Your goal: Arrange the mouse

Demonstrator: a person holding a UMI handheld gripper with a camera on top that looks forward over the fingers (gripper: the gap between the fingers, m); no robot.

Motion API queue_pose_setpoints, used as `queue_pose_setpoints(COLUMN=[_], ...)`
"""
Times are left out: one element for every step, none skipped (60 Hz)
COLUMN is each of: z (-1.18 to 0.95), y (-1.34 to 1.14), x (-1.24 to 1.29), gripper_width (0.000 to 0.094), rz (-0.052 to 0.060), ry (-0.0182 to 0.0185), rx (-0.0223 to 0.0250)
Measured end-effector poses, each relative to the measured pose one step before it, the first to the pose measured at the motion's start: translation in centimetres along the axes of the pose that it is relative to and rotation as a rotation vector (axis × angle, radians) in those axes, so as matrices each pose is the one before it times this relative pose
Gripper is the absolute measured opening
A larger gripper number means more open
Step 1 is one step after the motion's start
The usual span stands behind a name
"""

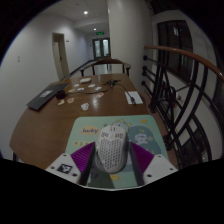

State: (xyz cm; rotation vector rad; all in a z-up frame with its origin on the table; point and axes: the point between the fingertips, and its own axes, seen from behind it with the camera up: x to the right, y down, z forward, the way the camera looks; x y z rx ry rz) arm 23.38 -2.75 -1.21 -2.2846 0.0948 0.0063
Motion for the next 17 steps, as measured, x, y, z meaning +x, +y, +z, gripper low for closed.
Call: queue_pose_setpoints(z=[-0.422, -0.479, -0.547, -0.612, -0.642, -0.680, -0.760, -0.698, -0.731, -0.698, -0.723, -0.708, -0.723, -0.720, -0.690, -0.676, -0.676], y=[0.094, -0.001, -0.055, -0.035, -0.008, 0.032, 0.078, 0.231, 0.174, 0.219, 0.217, 0.225, 0.273, 0.300, 0.333, 0.335, 0.351], x=[0.064, 0.066, 0.001, 0.078, 0.102, 0.025, 0.194, 0.062, 0.023, 0.044, 0.079, 0.073, 0.090, 0.101, 0.121, 0.161, 0.152], gripper_width=[0.0704, 0.0763, 0.0822, 0.0881, 0.0869, 0.0858, 0.0850, 0.0846, 0.0848, 0.0847, 0.0846, 0.0846, 0.0845, 0.0848, 0.0850, 0.0848, 0.0849], rz=[-0.0033, -0.0044, -0.0049, -0.0044, -0.0026, -0.0017, -0.0001, 0.0009, 0.0026, 0.0049, 0.0068, 0.0088, 0.0100, 0.0105, 0.0112, 0.0122, 0.0137], ry=[0.00316, 0.00143, -0.00067, 0.00215, 0.00196, -0.00098, -0.00027, -0.00098, -0.00324, -0.00224, -0.00282, -0.00360, -0.00408, -0.00476, -0.00408, -0.00348, -0.00305], rx=[-0.00134, 0.00575, 0.00958, 0.00981, 0.00962, 0.00873, 0.00571, 0.00432, 0.00358, 0.00438, 0.00547, 0.00584, 0.00498, 0.00352, 0.00240, 0.00177, 0.00096])
